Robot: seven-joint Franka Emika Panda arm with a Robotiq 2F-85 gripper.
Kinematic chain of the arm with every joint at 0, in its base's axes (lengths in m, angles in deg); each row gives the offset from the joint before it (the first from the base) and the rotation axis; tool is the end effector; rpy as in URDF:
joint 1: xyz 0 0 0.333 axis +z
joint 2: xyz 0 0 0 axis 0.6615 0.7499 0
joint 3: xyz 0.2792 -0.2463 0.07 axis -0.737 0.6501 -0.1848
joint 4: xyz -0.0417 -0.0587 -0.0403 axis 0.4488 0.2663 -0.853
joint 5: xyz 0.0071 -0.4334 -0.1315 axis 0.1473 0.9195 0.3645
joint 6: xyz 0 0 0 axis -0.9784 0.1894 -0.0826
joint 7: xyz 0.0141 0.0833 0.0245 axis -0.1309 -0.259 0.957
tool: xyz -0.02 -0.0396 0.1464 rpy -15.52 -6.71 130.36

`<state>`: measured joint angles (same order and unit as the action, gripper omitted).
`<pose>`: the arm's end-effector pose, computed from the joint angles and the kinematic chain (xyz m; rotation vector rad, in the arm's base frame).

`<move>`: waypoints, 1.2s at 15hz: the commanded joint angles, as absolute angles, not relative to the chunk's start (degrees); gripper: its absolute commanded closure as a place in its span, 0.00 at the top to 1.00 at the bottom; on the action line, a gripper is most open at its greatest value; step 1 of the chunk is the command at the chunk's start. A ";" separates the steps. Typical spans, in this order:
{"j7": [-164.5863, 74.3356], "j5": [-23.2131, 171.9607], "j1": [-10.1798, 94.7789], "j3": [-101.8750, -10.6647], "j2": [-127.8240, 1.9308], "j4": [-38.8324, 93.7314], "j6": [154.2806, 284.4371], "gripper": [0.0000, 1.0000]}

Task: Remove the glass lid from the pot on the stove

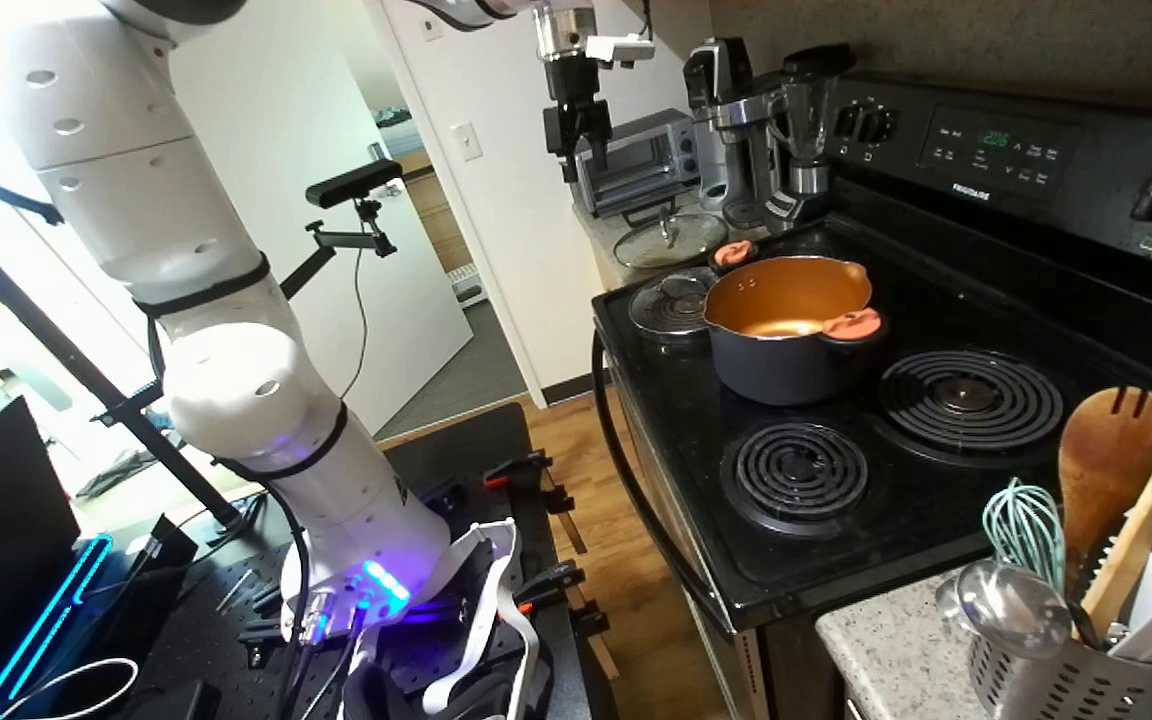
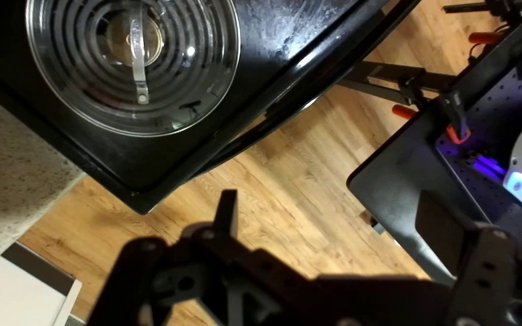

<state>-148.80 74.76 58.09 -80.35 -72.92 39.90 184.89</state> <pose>0.5086 0.3634 0.4515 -1.1203 -2.8341 0.2608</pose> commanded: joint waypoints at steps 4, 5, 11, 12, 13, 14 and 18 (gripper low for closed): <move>-149.39 74.76 58.02 -79.24 -72.90 39.58 184.05 1.00; -149.39 74.76 58.04 -79.25 -72.90 39.58 184.04 1.00; -152.10 78.57 57.95 -79.02 -71.61 37.73 182.57 1.00; -152.25 79.74 57.88 -78.91 -71.59 37.37 182.49 1.00; -152.54 80.61 57.77 -78.76 -71.68 37.11 182.51 1.00; -153.41 81.60 57.69 -78.58 -71.81 36.93 182.46 1.00; -151.93 82.37 57.88 -78.21 -71.89 37.78 184.08 1.00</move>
<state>-151.96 82.38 57.68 -78.35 -72.00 38.04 184.28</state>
